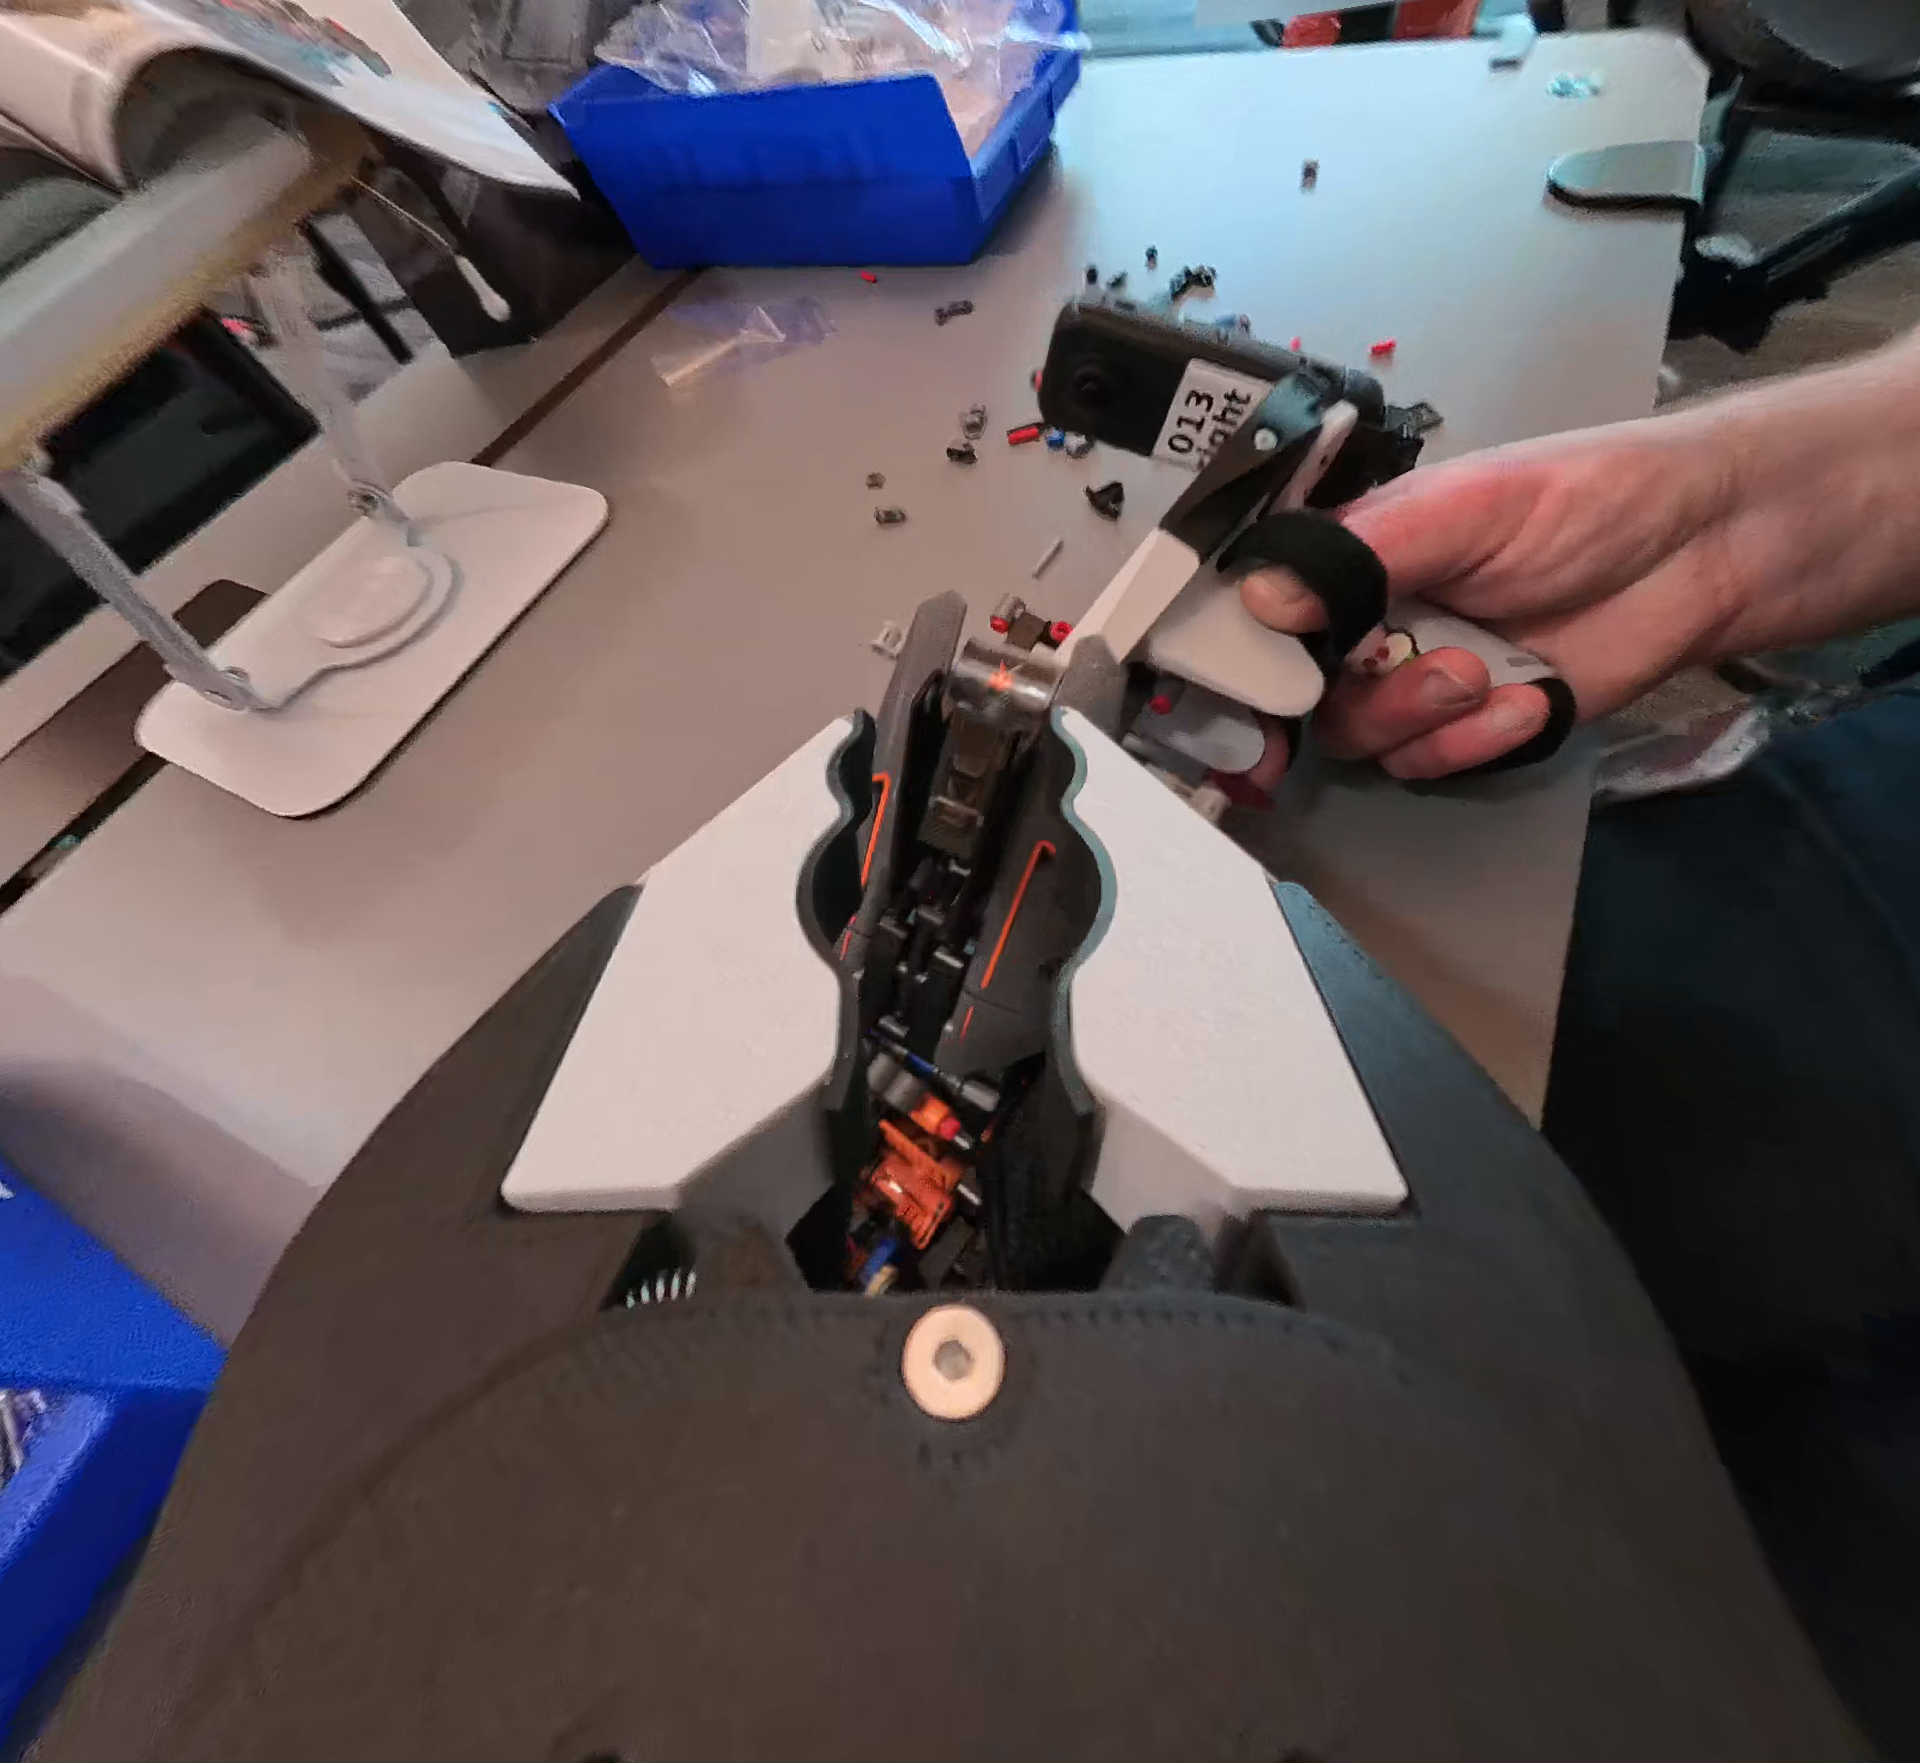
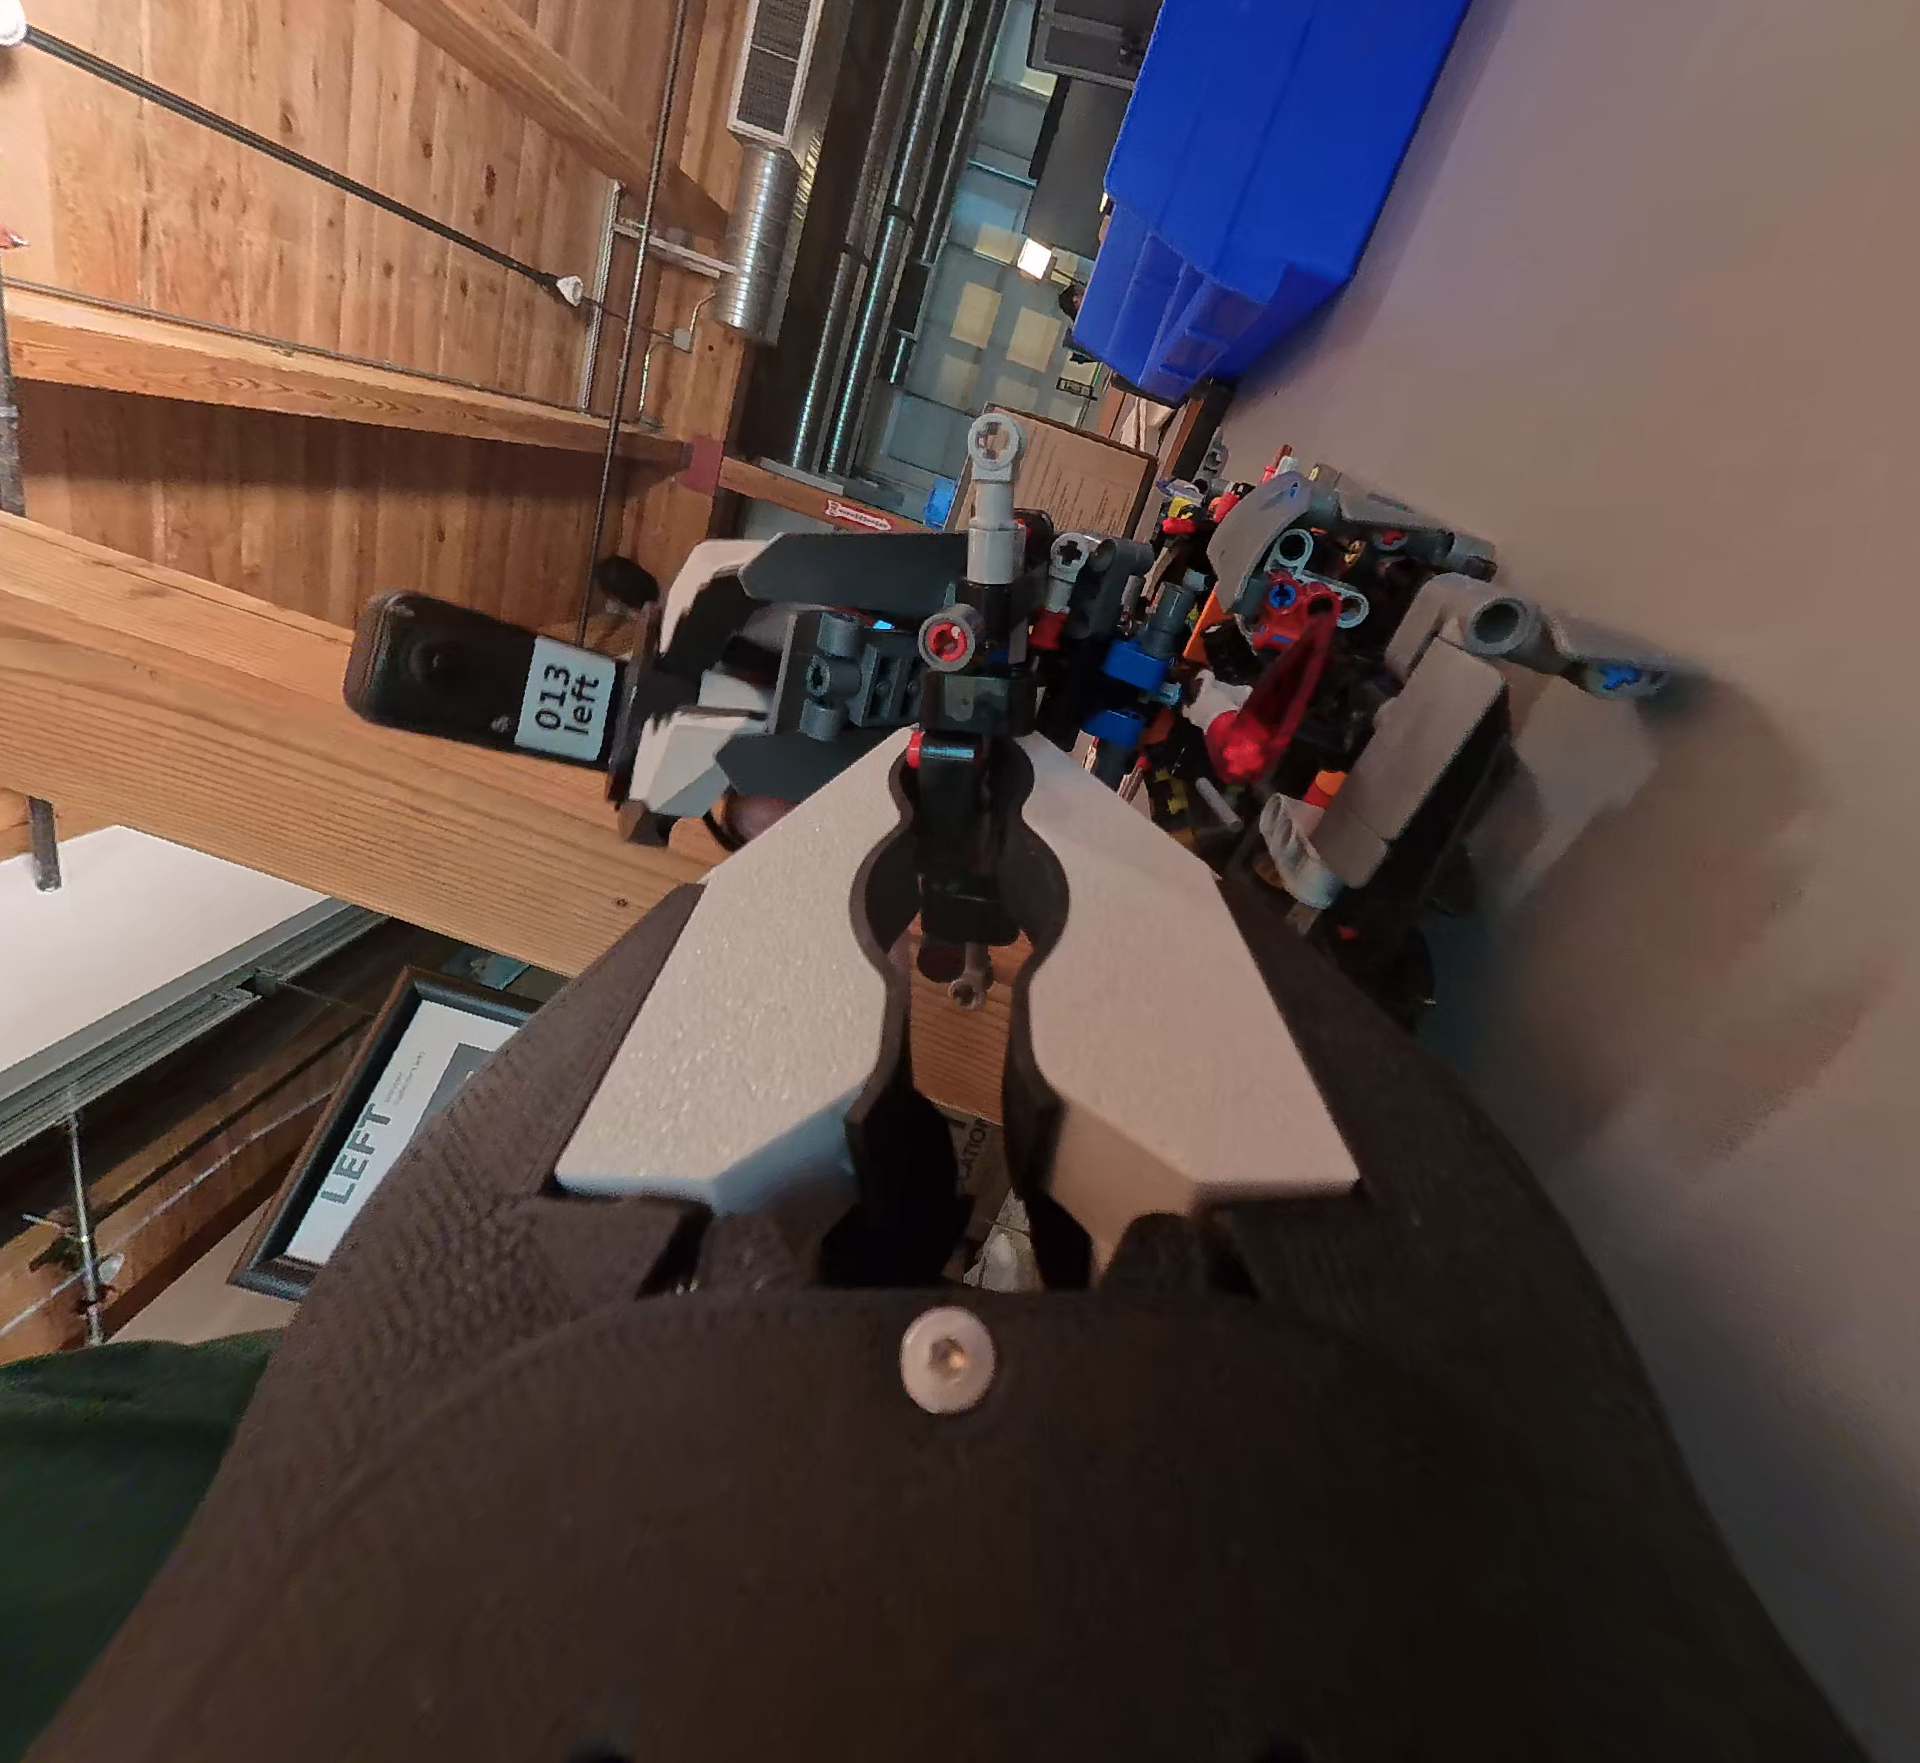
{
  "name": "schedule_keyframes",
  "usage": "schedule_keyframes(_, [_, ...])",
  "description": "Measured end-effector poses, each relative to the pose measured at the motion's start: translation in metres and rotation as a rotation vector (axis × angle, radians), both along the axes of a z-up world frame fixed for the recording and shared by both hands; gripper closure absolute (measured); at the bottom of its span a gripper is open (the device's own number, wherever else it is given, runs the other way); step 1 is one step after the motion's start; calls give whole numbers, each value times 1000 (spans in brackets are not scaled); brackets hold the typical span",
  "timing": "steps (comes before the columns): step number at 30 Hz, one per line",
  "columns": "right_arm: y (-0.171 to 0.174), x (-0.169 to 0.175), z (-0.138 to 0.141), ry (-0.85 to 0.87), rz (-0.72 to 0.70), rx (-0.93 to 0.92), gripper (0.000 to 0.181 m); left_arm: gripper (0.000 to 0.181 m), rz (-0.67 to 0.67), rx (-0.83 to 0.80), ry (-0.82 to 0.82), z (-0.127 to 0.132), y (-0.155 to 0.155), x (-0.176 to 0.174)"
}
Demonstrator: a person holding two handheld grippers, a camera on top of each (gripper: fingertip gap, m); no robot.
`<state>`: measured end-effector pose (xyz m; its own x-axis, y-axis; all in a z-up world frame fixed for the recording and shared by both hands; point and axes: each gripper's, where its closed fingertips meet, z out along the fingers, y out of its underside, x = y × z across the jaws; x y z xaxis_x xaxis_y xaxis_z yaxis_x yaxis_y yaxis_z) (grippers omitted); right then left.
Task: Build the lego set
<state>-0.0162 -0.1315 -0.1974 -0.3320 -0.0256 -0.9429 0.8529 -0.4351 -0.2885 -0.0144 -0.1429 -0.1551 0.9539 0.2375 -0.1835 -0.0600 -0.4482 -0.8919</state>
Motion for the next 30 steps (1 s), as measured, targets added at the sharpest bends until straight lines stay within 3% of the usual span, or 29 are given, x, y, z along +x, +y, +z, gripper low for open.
schedule_keyframes(8, [3,-3,4,4,-18,8,174,161,-208,-50,-149,-20,17,5])
schedule_keyframes(30, [4,-4,6,-30,75,-120,170,168,-262,51,-291,-20,20,3])
